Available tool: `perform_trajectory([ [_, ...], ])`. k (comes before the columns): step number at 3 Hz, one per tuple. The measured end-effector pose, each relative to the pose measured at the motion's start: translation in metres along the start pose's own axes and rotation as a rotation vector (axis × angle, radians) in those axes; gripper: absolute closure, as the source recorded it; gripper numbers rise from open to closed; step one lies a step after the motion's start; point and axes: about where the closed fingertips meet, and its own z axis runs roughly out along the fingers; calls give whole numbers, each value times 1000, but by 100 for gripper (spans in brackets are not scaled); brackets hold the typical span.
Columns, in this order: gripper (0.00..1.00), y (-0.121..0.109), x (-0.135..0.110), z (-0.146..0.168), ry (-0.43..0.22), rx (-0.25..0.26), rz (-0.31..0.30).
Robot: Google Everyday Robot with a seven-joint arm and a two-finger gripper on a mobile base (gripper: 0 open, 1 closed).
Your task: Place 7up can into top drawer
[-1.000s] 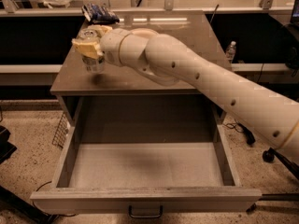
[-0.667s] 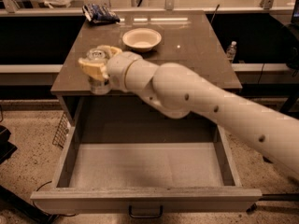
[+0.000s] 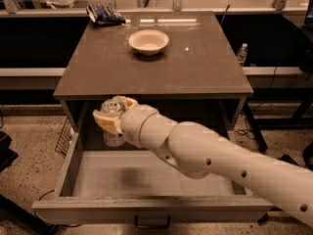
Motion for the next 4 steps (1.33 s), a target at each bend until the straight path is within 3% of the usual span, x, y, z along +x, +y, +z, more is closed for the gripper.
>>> perform_trajectory([
  [1,100,-9,39,8,11,8,-41],
  [2,100,-29,77,40,-19,-39,-185],
  [3,100,-60,93,69,-41,-88,-302],
  [4,100,-74,104,82,-56,-174,-343],
])
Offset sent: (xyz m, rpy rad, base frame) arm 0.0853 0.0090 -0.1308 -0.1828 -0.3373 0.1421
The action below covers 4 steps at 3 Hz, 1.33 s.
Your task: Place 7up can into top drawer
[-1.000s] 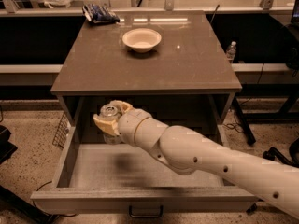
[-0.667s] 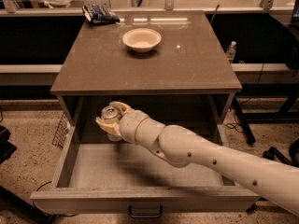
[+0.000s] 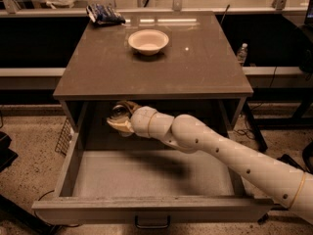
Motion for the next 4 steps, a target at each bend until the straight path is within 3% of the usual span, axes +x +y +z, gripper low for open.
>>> perform_trajectory([
  [2,100,14,25,-17,-58,-119,133],
  [3,93,16,28,-30,-81,-144,209],
  [4,74,18,27,-29,-83,-150,210],
])
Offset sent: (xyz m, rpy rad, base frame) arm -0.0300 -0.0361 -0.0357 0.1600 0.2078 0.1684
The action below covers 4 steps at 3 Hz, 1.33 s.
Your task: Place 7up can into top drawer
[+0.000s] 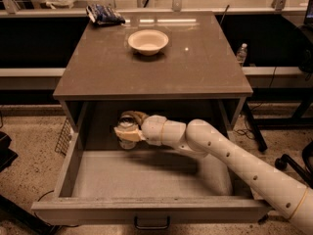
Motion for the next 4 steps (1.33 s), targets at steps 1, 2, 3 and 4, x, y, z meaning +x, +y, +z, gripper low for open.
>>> perform_trajectory([
  [1,50,1,-1,2,-1,-4,0],
  [2,27,3,-1,3,-2,-7,-1],
  [3,4,4,-2,5,-3,-11,-1],
  [4,0,5,-2,6,-3,-13,-1],
])
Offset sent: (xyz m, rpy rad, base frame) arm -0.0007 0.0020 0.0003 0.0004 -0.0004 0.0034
